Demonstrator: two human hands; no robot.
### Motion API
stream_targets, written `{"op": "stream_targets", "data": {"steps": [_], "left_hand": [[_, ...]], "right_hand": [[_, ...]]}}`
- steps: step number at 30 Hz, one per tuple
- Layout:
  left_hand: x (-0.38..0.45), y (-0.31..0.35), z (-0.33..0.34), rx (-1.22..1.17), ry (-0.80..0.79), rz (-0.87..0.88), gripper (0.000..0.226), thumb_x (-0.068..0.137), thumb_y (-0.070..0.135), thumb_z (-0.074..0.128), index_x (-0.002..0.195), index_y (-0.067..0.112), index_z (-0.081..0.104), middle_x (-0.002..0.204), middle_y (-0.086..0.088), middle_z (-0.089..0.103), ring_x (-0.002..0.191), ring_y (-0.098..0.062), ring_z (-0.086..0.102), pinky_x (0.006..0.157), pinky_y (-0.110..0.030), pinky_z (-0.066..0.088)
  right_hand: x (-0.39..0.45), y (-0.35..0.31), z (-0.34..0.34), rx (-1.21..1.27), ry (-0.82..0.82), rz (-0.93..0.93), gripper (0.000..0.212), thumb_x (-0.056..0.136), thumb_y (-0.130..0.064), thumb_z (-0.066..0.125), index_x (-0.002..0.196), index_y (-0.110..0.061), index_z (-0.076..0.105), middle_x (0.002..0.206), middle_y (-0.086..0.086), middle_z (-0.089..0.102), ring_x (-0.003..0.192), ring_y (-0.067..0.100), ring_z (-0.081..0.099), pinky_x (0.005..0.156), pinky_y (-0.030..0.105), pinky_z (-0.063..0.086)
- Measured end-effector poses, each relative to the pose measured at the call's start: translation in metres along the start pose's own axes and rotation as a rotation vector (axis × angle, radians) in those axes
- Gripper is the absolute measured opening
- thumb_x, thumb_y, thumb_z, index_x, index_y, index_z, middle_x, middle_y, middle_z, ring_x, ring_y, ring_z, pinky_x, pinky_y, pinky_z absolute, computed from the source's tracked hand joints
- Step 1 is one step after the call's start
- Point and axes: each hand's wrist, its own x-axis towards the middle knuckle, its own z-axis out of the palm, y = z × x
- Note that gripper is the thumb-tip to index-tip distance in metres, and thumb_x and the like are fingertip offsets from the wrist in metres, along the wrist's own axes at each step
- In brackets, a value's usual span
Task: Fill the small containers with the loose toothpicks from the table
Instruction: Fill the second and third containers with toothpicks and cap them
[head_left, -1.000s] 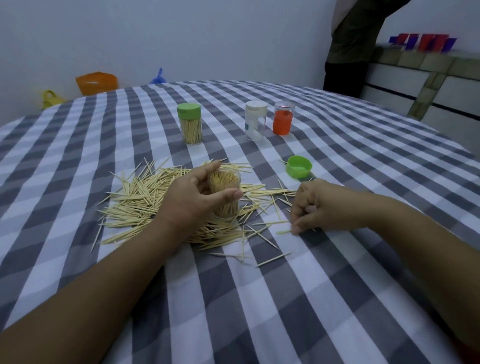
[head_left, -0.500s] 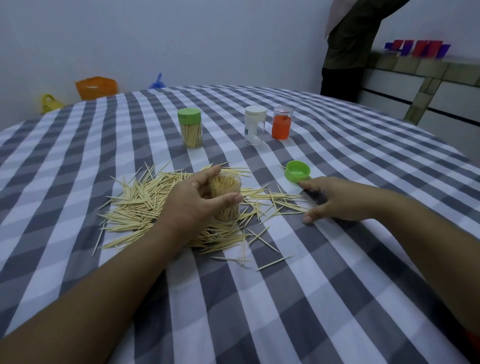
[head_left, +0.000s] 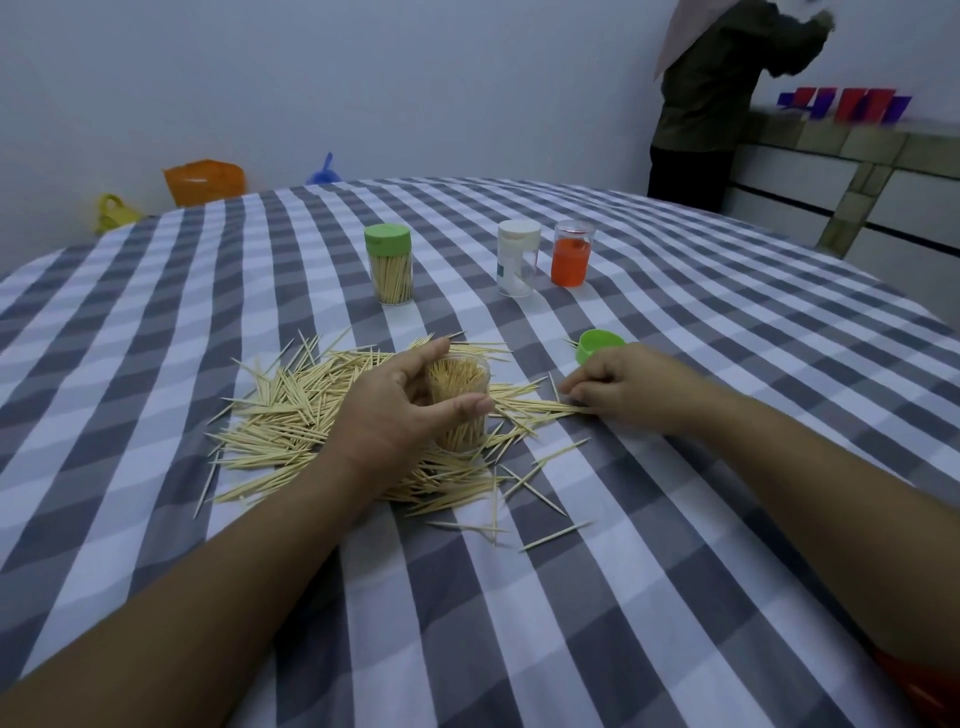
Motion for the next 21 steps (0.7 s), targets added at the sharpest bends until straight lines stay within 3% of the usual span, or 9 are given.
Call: {"op": "stream_targets", "data": {"steps": [5, 8, 12, 15, 17, 21], "left_hand": [[0.0, -0.001, -0.001, -0.011, -0.006, -0.006, 0.095, 0.051, 0.04, 0.08, 0.137, 0.013, 0.048, 0.117, -0.003, 0.067, 0.103, -0.006, 0.066, 0.092, -0.031, 0.054], [0.0, 0.0, -0.001, -0.004, -0.012, -0.002, 0.099, 0.049, 0.043, 0.079, 0.137, 0.013, 0.048, 0.117, -0.003, 0.067, 0.103, -0.007, 0.066, 0.093, -0.031, 0.053], [0.0, 0.0, -0.001, 0.002, -0.007, -0.001, 0.099, 0.048, 0.045, 0.079, 0.137, 0.014, 0.048, 0.114, -0.003, 0.068, 0.102, -0.006, 0.066, 0.091, -0.029, 0.054], [-0.001, 0.001, 0.0, 0.031, 0.004, 0.009, 0.092, 0.052, 0.04, 0.078, 0.136, 0.015, 0.049, 0.11, 0.0, 0.069, 0.097, -0.003, 0.067, 0.083, -0.016, 0.053], [-0.001, 0.002, 0.001, 0.026, 0.009, 0.006, 0.09, 0.054, 0.036, 0.078, 0.136, 0.014, 0.049, 0.109, -0.001, 0.07, 0.094, 0.0, 0.066, 0.077, -0.01, 0.052], [-0.001, 0.003, 0.001, 0.017, 0.007, 0.007, 0.09, 0.054, 0.037, 0.078, 0.136, 0.015, 0.049, 0.111, -0.001, 0.069, 0.096, 0.0, 0.066, 0.081, -0.013, 0.053]], "right_hand": [[0.005, 0.024, -0.009, -0.29, 0.018, 0.043, 0.032, 0.094, -0.011, 0.048, 0.113, -0.025, 0.069, 0.122, -0.001, 0.063, 0.104, 0.021, 0.058, 0.091, 0.032, 0.048], [0.007, 0.028, -0.002, -0.328, 0.074, 0.02, 0.026, 0.093, -0.014, 0.051, 0.107, -0.023, 0.071, 0.117, 0.001, 0.064, 0.102, 0.022, 0.059, 0.091, 0.037, 0.048], [0.01, 0.02, 0.003, -0.347, 0.09, 0.007, 0.028, 0.095, -0.013, 0.049, 0.115, -0.02, 0.068, 0.12, 0.001, 0.062, 0.111, 0.022, 0.054, 0.095, 0.035, 0.044], [0.012, 0.013, 0.001, -0.409, 0.049, 0.034, 0.031, 0.095, -0.012, 0.045, 0.114, -0.024, 0.066, 0.121, 0.0, 0.059, 0.109, 0.021, 0.054, 0.092, 0.034, 0.046], [0.012, 0.006, 0.0, -0.392, 0.02, 0.043, 0.031, 0.095, -0.012, 0.045, 0.114, -0.023, 0.066, 0.12, 0.0, 0.061, 0.107, 0.02, 0.056, 0.087, 0.029, 0.047], [0.01, -0.007, 0.004, -0.183, -0.026, 0.007, 0.023, 0.095, -0.014, 0.05, 0.107, -0.018, 0.069, 0.108, 0.0, 0.067, 0.092, 0.014, 0.059, 0.069, 0.016, 0.042]]}}
